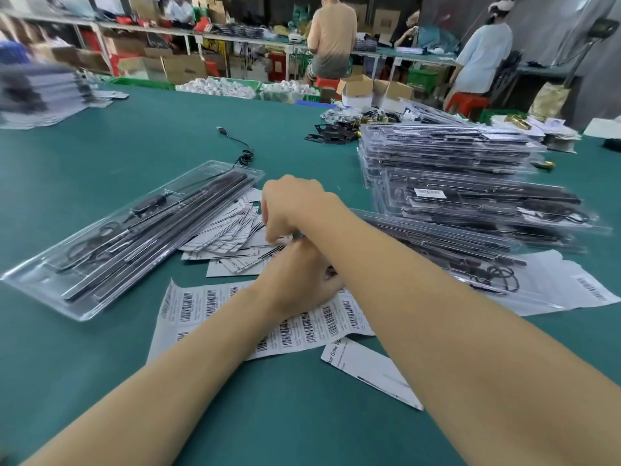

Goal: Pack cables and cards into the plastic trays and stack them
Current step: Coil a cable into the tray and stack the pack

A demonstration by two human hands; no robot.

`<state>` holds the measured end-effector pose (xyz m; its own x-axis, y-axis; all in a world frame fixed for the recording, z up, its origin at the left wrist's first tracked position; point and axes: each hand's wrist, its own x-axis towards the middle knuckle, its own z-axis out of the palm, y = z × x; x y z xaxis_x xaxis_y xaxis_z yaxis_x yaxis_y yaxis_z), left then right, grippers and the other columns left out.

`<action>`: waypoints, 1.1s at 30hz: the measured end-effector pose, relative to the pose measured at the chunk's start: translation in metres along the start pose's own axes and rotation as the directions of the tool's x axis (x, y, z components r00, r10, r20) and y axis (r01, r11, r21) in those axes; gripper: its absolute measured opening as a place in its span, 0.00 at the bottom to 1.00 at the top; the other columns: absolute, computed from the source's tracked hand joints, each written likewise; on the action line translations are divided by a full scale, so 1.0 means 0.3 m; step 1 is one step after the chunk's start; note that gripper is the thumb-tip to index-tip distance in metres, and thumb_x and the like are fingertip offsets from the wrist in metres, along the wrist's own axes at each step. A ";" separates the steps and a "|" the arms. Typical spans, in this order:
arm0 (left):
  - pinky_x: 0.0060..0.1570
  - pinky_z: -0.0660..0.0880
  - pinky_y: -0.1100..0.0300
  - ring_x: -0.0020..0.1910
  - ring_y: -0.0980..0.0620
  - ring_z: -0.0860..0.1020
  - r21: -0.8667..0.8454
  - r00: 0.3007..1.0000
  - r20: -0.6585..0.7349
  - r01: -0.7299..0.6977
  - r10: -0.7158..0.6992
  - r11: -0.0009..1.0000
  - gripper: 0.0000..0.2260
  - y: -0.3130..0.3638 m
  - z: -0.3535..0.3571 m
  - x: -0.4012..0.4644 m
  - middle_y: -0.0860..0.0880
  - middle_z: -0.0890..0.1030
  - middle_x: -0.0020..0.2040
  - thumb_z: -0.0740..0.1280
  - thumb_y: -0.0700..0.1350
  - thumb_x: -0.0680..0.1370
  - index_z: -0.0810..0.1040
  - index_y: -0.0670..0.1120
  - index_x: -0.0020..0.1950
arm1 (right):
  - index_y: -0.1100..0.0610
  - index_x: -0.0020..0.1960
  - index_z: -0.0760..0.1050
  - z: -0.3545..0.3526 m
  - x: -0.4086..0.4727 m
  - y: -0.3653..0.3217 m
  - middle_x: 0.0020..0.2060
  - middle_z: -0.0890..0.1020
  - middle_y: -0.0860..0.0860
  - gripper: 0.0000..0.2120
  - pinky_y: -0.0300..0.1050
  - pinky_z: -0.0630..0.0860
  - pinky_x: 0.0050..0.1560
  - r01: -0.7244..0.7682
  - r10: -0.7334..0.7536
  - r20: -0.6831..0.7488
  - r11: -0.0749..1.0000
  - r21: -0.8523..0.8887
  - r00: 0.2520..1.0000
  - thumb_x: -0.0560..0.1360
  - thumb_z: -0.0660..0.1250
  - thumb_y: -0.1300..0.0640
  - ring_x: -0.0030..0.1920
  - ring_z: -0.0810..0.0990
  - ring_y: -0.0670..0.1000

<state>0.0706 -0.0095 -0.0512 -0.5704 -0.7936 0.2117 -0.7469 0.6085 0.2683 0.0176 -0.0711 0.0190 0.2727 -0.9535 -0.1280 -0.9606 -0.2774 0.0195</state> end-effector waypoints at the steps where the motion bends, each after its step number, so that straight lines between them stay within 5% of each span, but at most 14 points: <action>1: 0.53 0.73 0.49 0.51 0.43 0.79 -0.015 1.000 0.002 0.008 -0.008 1.000 0.26 -0.001 0.001 -0.002 0.43 0.82 0.49 0.50 0.56 0.75 0.81 0.42 0.50 | 0.50 0.59 0.80 -0.003 0.004 0.001 0.53 0.81 0.50 0.18 0.48 0.73 0.49 -0.004 0.004 -0.003 1.000 0.010 1.000 0.69 0.76 0.54 0.50 0.78 0.55; 7: 0.46 0.74 0.49 0.45 0.39 0.78 -0.114 0.997 -0.059 -0.060 0.054 0.992 0.26 -0.002 0.005 -0.005 0.39 0.81 0.42 0.50 0.58 0.71 0.79 0.40 0.42 | 0.50 0.58 0.79 0.000 0.001 0.016 0.54 0.81 0.49 0.18 0.49 0.77 0.51 -0.014 0.006 0.077 0.995 0.102 0.997 0.71 0.75 0.46 0.53 0.80 0.55; 12: 0.42 0.72 0.51 0.41 0.39 0.77 -0.128 0.999 -0.041 -0.040 0.035 0.991 0.15 -0.022 0.036 0.010 0.44 0.75 0.36 0.51 0.57 0.70 0.68 0.48 0.37 | 0.51 0.55 0.76 0.009 -0.014 0.001 0.52 0.78 0.49 0.22 0.50 0.72 0.54 -0.026 0.022 0.036 0.992 0.121 0.999 0.67 0.80 0.44 0.52 0.77 0.55; 17: 0.33 0.66 0.63 0.30 0.54 0.67 -0.220 0.975 -0.192 -0.155 0.113 0.963 0.10 0.002 0.031 0.006 0.53 0.69 0.27 0.55 0.55 0.70 0.63 0.54 0.30 | 0.52 0.56 0.81 -0.028 -0.036 0.036 0.52 0.83 0.49 0.15 0.49 0.79 0.56 -0.059 0.073 -0.034 0.949 0.309 0.997 0.70 0.77 0.54 0.52 0.82 0.52; 20: 0.44 0.65 0.80 0.41 0.58 0.77 -0.255 0.953 -0.243 -0.244 0.182 0.936 0.07 0.006 0.037 0.008 0.55 0.83 0.40 0.65 0.44 0.76 0.82 0.48 0.41 | 0.55 0.54 0.85 -0.070 -0.047 0.090 0.43 0.82 0.47 0.10 0.36 0.77 0.43 -0.039 0.074 -0.069 0.907 0.420 0.995 0.73 0.73 0.59 0.44 0.79 0.47; 23: 0.60 0.76 0.60 0.57 0.54 0.82 -0.184 0.955 -0.197 -0.258 0.222 0.948 0.10 -0.017 0.047 0.020 0.50 0.85 0.58 0.70 0.47 0.79 0.86 0.45 0.57 | 0.49 0.44 0.83 -0.108 -0.069 0.128 0.37 0.80 0.41 0.06 0.27 0.70 0.30 0.029 0.090 -0.201 0.853 0.522 0.976 0.74 0.70 0.59 0.40 0.78 0.42; 25: 0.61 0.77 0.56 0.58 0.54 0.82 -0.177 0.950 -0.222 -0.259 0.217 0.950 0.10 -0.012 0.048 0.019 0.51 0.84 0.59 0.70 0.47 0.79 0.86 0.45 0.58 | 0.47 0.43 0.79 -0.106 -0.073 0.129 0.37 0.78 0.40 0.05 0.31 0.74 0.40 0.100 0.107 -0.312 0.809 0.579 0.944 0.75 0.71 0.57 0.43 0.79 0.44; 29: 0.54 0.77 0.64 0.52 0.58 0.83 -0.197 0.932 -0.264 -0.306 0.250 0.932 0.08 -0.009 0.047 0.017 0.55 0.86 0.52 0.71 0.45 0.79 0.87 0.46 0.54 | 0.51 0.44 0.77 -0.073 -0.094 0.101 0.38 0.80 0.44 0.04 0.31 0.73 0.37 0.223 0.147 -0.424 0.674 0.704 0.894 0.75 0.71 0.58 0.41 0.79 0.46; 33: 0.35 0.66 0.73 0.34 0.59 0.75 -0.219 0.922 -0.338 -0.274 0.190 0.937 0.07 0.005 0.038 0.004 0.60 0.78 0.31 0.68 0.46 0.76 0.83 0.46 0.39 | 0.54 0.49 0.79 0.055 -0.251 0.133 0.41 0.83 0.47 0.05 0.34 0.76 0.42 0.379 0.182 -0.643 0.676 0.631 0.744 0.75 0.71 0.62 0.39 0.80 0.45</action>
<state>0.0649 -0.0098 -0.0614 -0.5524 -0.6141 0.5637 -0.4687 0.7880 0.3992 -0.0421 -0.0083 0.0130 0.0627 -0.8358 0.5455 -0.5805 -0.4751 -0.6613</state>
